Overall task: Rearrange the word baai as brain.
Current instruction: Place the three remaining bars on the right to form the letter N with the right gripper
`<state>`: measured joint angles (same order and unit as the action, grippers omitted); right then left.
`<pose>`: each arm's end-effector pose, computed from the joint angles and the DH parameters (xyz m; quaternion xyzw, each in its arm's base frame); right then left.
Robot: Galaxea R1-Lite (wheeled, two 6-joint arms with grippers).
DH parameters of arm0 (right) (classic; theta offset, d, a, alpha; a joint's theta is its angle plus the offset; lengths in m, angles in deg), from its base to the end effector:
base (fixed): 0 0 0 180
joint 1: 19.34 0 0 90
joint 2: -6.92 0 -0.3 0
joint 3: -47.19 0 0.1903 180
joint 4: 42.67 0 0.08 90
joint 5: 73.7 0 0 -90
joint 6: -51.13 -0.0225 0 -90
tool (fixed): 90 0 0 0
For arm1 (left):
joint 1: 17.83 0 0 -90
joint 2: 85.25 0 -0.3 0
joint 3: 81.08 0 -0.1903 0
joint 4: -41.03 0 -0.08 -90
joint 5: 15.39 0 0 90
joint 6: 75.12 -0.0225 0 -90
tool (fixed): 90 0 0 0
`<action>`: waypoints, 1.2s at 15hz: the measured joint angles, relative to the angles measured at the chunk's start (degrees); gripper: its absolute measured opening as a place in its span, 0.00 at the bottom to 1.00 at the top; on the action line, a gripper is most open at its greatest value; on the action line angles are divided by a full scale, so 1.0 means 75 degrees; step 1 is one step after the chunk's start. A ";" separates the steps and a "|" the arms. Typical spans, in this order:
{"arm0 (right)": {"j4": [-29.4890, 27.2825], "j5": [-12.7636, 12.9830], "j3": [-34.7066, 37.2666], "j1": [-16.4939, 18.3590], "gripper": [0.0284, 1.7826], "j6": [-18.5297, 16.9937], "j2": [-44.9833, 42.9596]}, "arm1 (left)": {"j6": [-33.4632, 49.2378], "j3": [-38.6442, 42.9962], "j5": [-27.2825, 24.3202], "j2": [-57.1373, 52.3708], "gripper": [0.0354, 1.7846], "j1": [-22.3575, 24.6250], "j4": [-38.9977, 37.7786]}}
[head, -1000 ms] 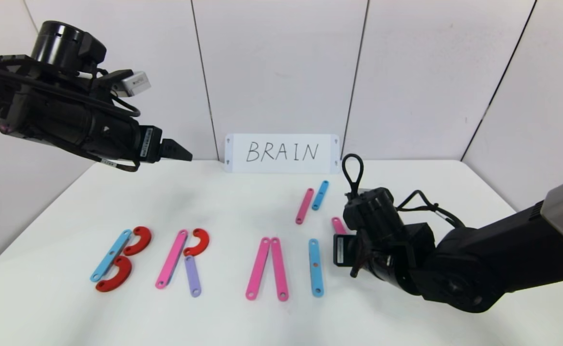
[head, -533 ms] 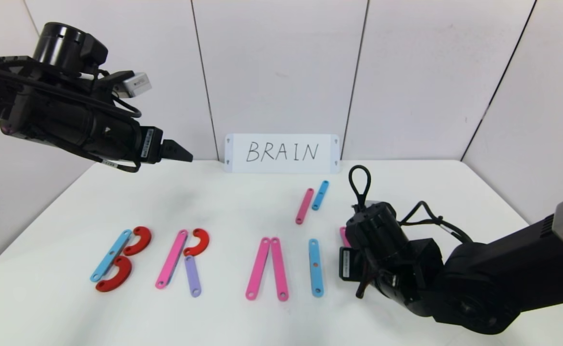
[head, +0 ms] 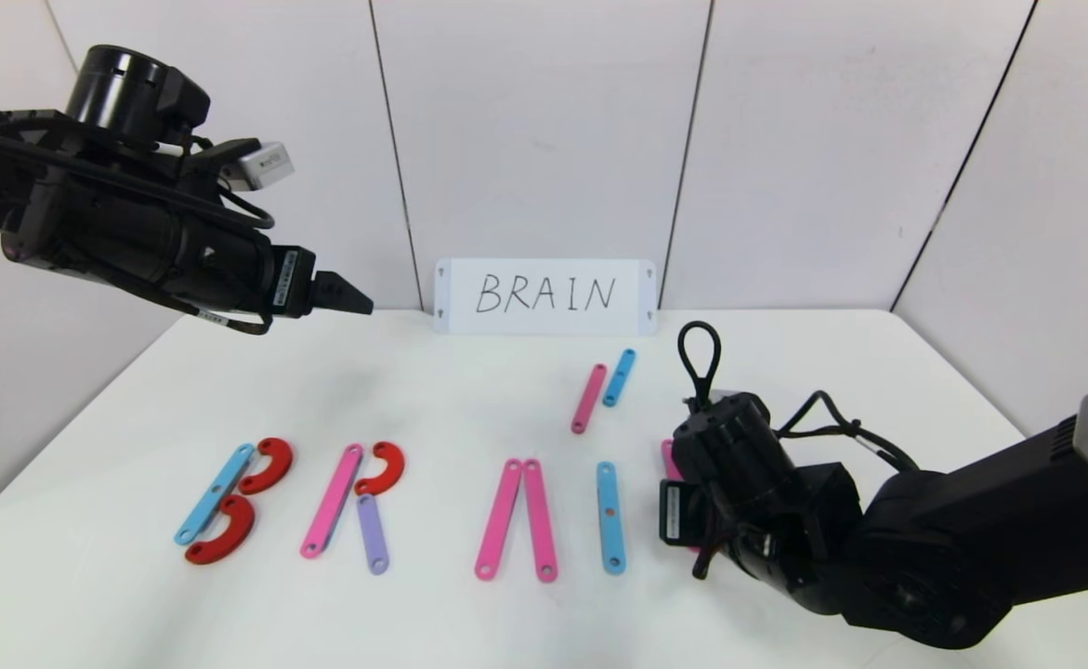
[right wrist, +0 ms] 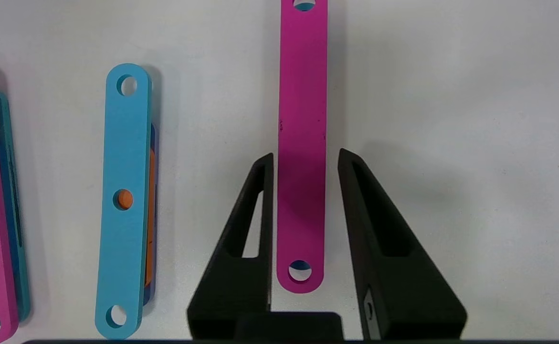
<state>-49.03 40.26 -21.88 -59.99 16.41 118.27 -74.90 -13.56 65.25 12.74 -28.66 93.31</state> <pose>0.2461 0.1992 0.0759 0.0589 0.3717 0.0224 0.9262 0.3006 -0.0612 0.2821 0.0024 0.3241 -0.1652 0.9315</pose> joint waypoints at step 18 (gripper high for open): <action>-0.0562 -0.0605 -0.3542 0.1313 0.98 0.1983 0.1243 | 0.0003 0.0000 0.0000 0.0003 0.97 -0.0023 0.0003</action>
<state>-53.25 35.72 -48.45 -50.14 31.28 127.59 -74.87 -13.56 65.25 12.77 -28.83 93.33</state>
